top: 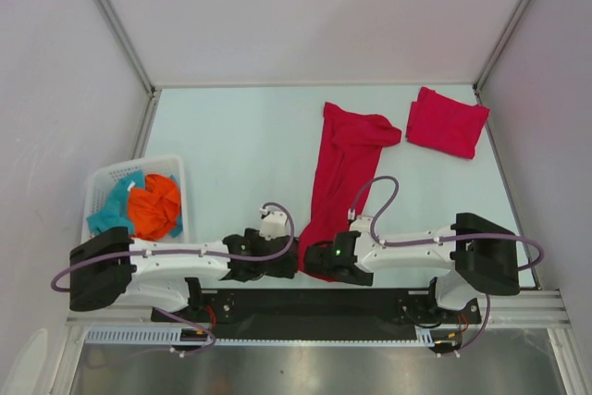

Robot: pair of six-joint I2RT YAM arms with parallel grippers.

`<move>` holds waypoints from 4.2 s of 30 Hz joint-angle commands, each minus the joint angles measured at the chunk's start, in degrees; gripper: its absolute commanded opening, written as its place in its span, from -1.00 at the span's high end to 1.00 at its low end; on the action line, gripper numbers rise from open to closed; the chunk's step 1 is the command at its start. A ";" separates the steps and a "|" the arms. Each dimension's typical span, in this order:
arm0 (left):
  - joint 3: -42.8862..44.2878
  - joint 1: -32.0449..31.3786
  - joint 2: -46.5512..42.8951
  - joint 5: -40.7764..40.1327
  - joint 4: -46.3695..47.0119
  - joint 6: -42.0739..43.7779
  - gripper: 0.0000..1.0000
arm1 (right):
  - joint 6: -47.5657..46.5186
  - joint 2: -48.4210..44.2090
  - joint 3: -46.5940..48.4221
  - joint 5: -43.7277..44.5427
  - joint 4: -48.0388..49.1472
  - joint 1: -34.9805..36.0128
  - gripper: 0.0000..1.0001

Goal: Fold and stack the t-shirts

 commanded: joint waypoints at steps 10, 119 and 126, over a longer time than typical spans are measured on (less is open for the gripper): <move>6.89 0.82 -3.65 -0.68 -6.72 -0.08 -0.92 | 1.18 -1.19 3.21 5.43 -1.20 0.01 0.15; 1.71 -1.82 -0.06 6.09 -2.15 -6.85 -0.50 | 6.19 2.68 -1.36 4.38 7.24 2.29 0.23; 2.76 -1.91 2.67 7.06 0.22 -6.68 -0.50 | 6.36 2.33 -1.70 4.56 6.97 2.29 0.23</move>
